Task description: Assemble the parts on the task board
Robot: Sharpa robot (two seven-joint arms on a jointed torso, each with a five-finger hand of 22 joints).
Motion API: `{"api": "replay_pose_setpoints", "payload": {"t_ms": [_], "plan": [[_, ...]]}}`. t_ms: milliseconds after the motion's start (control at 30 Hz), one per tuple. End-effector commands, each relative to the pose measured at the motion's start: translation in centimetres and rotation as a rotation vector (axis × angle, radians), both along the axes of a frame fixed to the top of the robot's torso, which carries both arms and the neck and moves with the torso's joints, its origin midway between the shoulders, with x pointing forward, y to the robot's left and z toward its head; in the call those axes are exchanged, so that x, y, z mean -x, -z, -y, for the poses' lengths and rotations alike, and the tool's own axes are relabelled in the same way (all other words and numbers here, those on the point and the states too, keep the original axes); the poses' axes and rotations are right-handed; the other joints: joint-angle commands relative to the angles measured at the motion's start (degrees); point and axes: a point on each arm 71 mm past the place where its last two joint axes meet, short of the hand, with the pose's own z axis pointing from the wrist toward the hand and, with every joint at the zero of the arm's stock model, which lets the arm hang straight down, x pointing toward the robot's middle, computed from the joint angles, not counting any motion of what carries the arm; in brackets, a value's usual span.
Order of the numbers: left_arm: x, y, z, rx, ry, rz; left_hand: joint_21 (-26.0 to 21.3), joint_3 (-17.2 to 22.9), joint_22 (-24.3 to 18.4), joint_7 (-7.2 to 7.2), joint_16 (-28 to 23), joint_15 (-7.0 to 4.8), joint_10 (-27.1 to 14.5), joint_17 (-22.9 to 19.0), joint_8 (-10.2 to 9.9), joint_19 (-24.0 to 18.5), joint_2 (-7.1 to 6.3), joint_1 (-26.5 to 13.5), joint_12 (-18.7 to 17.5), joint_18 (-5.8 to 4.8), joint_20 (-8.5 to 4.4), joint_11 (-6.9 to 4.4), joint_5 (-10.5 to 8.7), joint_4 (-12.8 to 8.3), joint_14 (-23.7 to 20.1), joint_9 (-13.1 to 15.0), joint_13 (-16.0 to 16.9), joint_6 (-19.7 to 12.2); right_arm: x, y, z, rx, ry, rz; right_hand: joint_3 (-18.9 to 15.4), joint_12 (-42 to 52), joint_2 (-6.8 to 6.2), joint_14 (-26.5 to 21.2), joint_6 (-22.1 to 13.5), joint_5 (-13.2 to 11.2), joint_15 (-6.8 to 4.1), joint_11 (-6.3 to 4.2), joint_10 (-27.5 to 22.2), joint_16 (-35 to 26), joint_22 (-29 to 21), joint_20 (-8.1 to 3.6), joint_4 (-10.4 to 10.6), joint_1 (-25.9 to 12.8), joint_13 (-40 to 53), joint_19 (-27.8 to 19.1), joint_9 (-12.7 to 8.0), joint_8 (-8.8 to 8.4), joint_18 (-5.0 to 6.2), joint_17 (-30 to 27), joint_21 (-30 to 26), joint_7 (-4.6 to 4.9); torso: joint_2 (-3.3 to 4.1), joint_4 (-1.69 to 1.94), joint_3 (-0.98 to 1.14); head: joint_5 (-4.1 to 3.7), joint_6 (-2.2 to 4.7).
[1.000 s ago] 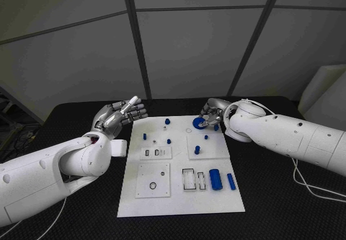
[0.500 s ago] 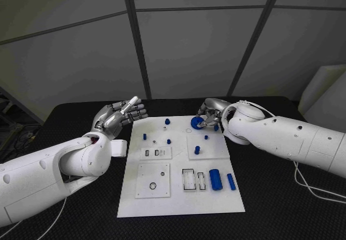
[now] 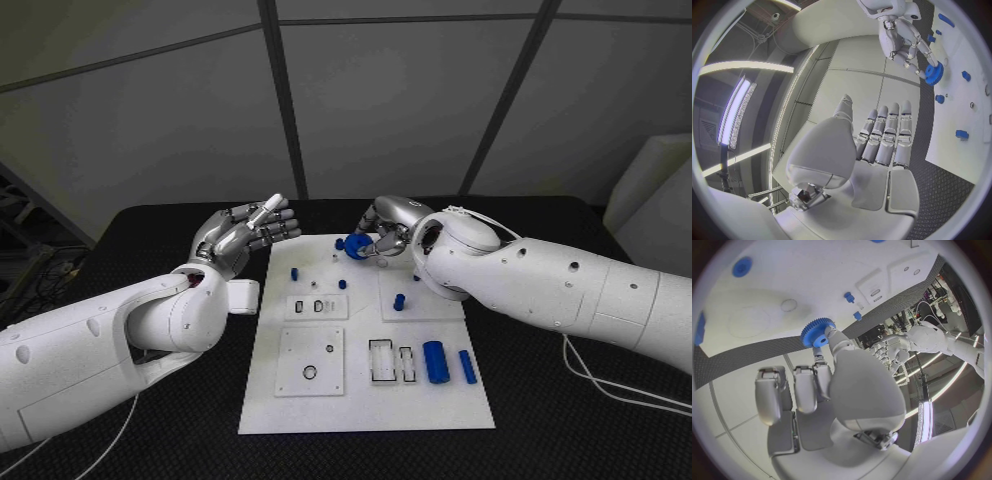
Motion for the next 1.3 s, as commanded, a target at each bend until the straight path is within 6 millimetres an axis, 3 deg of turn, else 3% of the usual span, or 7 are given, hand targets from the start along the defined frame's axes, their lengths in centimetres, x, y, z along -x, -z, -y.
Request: {"api": "replay_pose_setpoints", "payload": {"t_ms": [33, 333, 833, 1300], "plan": [[0.0, -0.2, 0.3, 0.004, 0.017, 0.013, 0.1, 0.0, -0.1, 0.84, -0.2, 0.12, 0.4, -0.1, -0.2, 0.3, 0.54, 0.3, -0.4, -0.79, -0.08, -0.11, -0.41, -0.3, 0.2, 0.1, -0.1, 0.4, -0.1, -0.5, -1.1, 0.011, -0.015, 0.065, -0.1, 0.3, -0.04, 3.5, 1.8, 0.3, -0.42, -0.07, 0.4, 0.3, 15.1, -0.25, 0.2, -0.6, 3.3, 6.0, 1.4, -0.36, -0.42, 1.5, 0.4, -1.0, 0.1, 0.09, -0.03, 0.27, -0.09], [0.0, -0.2, 0.4, 0.004, 0.017, 0.013, 0.1, 0.0, -0.1, 0.84, -0.3, 0.12, 0.4, -0.1, -0.3, 0.3, 0.56, 0.3, -0.4, -0.79, -0.08, -0.12, -0.42, -0.4, 0.2, 0.1, -0.1, 0.4, -0.3, 0.1, -3.5, 0.024, -0.043, 0.051, -0.1, 0.3, -0.06, 3.5, 1.8, 0.4, -0.42, -0.08, 0.5, 0.3, 15.1, -0.26, 0.3, -0.9, 3.4, 6.0, 1.4, -0.48, -0.42, 1.4, 0.4, -1.0, 0.11, 0.03, -0.02, 0.68, -0.43], [0.0, -0.2, 0.5, 0.005, 0.018, 0.014, 0.1, 0.0, -0.1, 0.83, -0.3, 0.13, 0.5, -0.1, -0.3, 0.3, 0.58, 0.4, -0.4, -0.79, -0.08, -0.12, -0.43, -0.5, 0.2, 0.1, -0.1, 0.4, -0.5, 1.1, -4.9, 0.069, -0.057, 0.016, -0.3, 0.2, -0.56, 3.5, 1.4, 0.5, -0.39, 0.0, 0.4, 0.3, 15.1, -0.26, 0.3, -1.7, 3.4, 6.0, 1.3, -1.07, -0.42, 1.5, 0.4, -0.89, 0.1, 0.0, 0.07, 1.02, -0.71], [0.0, -0.3, 0.4, 0.004, 0.017, 0.014, 0.1, 0.0, -0.1, 0.83, -0.3, 0.13, 0.5, -0.1, -0.3, 0.3, 0.58, 0.4, -0.4, -0.79, -0.08, -0.12, -0.43, -0.5, 0.2, 0.1, -0.1, 0.4, -1.0, 1.6, -5.0, 0.089, -0.046, -0.012, -2.3, -0.9, -3.11, 3.4, -1.8, -0.5, 0.03, 0.54, -0.2, 0.2, 15.1, 0.1, 1.4, -5.0, 2.7, 6.0, 0.9, -1.97, -0.42, 1.3, 0.4, -0.33, 0.11, -0.03, 0.07, 1.07, -0.98]]}}
